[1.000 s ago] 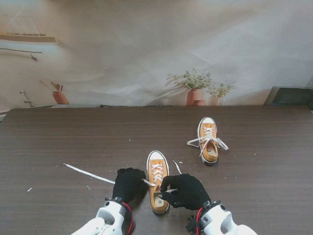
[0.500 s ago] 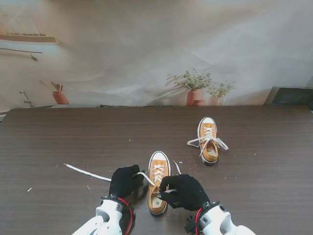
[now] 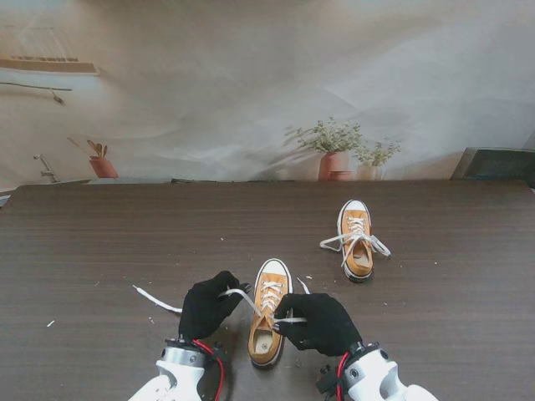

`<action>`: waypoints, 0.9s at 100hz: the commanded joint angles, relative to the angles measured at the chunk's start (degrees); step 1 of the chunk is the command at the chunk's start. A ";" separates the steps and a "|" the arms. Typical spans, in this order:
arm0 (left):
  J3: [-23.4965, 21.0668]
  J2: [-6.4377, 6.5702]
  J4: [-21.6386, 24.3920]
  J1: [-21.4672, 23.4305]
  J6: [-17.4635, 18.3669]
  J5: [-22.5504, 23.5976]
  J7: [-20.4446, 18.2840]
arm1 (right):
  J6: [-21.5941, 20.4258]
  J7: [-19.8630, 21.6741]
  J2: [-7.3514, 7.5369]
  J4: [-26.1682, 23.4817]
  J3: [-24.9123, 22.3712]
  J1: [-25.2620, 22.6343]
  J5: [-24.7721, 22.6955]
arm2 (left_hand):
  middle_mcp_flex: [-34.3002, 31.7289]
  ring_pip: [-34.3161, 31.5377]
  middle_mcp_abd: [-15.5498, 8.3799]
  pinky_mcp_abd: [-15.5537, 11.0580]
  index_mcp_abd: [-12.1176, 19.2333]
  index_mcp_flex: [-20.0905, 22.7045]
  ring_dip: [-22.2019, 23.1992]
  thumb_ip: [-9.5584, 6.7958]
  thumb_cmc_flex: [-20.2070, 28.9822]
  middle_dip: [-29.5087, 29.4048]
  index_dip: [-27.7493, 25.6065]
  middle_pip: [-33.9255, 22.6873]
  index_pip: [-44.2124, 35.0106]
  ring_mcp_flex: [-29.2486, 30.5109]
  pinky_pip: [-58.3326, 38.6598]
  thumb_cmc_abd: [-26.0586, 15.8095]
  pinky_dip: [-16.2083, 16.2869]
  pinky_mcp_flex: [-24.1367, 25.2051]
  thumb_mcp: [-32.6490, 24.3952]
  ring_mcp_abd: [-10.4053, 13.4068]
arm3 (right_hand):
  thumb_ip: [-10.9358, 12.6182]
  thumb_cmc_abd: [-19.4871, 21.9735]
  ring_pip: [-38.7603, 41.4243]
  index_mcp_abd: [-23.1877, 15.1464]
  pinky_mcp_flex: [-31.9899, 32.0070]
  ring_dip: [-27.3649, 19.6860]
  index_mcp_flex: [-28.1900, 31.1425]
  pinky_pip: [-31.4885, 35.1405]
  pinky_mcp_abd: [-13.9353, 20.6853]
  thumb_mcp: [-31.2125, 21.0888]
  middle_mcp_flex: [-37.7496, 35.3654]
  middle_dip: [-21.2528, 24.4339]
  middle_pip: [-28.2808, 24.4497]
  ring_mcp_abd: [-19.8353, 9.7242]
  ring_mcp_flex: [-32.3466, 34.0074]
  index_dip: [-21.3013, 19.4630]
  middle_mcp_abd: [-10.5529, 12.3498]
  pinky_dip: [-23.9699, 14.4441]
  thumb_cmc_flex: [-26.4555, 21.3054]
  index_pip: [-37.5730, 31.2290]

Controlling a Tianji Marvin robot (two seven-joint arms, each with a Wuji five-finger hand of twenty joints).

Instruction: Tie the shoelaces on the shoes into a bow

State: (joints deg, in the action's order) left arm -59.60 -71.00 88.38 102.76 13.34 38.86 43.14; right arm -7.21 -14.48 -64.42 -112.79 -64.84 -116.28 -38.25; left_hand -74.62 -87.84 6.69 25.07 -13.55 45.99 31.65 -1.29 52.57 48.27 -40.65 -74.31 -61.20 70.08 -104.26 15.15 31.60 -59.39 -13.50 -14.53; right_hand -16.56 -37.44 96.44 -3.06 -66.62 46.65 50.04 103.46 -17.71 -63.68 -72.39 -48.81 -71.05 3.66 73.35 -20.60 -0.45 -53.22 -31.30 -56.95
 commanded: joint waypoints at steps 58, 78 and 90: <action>-6.36 2.63 4.89 3.50 14.70 0.14 -9.48 | 0.89 3.48 0.50 -0.82 -1.67 4.74 -2.78 | -3.67 -0.22 1.46 -0.94 10.73 2.01 2.19 3.67 1.16 0.55 33.15 -0.36 51.11 2.67 -7.33 6.62 -0.27 -1.53 -14.64 -0.49 | 0.32 -0.45 4.12 -1.86 -2.04 1.08 -4.10 16.52 1.37 -0.27 -1.82 -0.07 -1.51 -1.01 1.72 5.87 -0.35 -1.15 -3.54 1.25; -7.92 3.39 4.75 3.78 18.96 -3.03 -16.36 | 0.76 3.91 0.67 0.70 -1.03 8.05 -4.41 | -3.66 0.63 1.18 -0.88 7.25 2.01 1.90 3.73 -2.34 0.19 35.00 0.38 55.45 2.64 -6.89 8.14 -0.48 -1.46 -17.40 -0.53 | 0.30 -0.54 4.14 -1.92 -2.04 1.07 -4.09 16.52 1.39 -0.35 -1.86 -0.08 -1.54 -1.00 1.71 6.25 -0.22 -1.25 -3.50 1.08; -8.00 3.81 4.87 3.64 20.37 -5.16 -20.01 | 0.32 4.47 0.90 1.28 -0.52 9.42 -5.54 | -3.80 1.54 1.42 -0.81 5.62 0.85 1.75 4.75 -4.91 -0.25 35.07 1.64 56.06 2.70 -6.34 10.29 -0.91 -1.43 -20.00 -0.65 | 0.27 -0.54 4.14 -2.25 -2.05 1.06 -3.98 16.52 1.40 -0.49 -1.95 -0.09 -1.55 -1.00 1.71 6.40 -0.01 -1.28 -3.38 0.89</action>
State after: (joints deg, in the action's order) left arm -67.67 -67.65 92.95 106.37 33.15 34.48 25.30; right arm -6.52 -11.37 -63.90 -111.60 -65.47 -107.40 -43.70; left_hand -75.51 -86.33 6.65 25.14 -8.47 47.61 31.68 1.83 50.04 48.28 -6.88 -73.19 -6.66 70.16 -104.28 23.63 31.48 -59.48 -31.37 -14.92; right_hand -16.56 -37.53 96.53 -3.59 -66.63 46.65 47.22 103.46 -17.71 -63.79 -72.42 -48.80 -71.10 3.66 73.36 -15.71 -0.45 -53.37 -32.01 -55.33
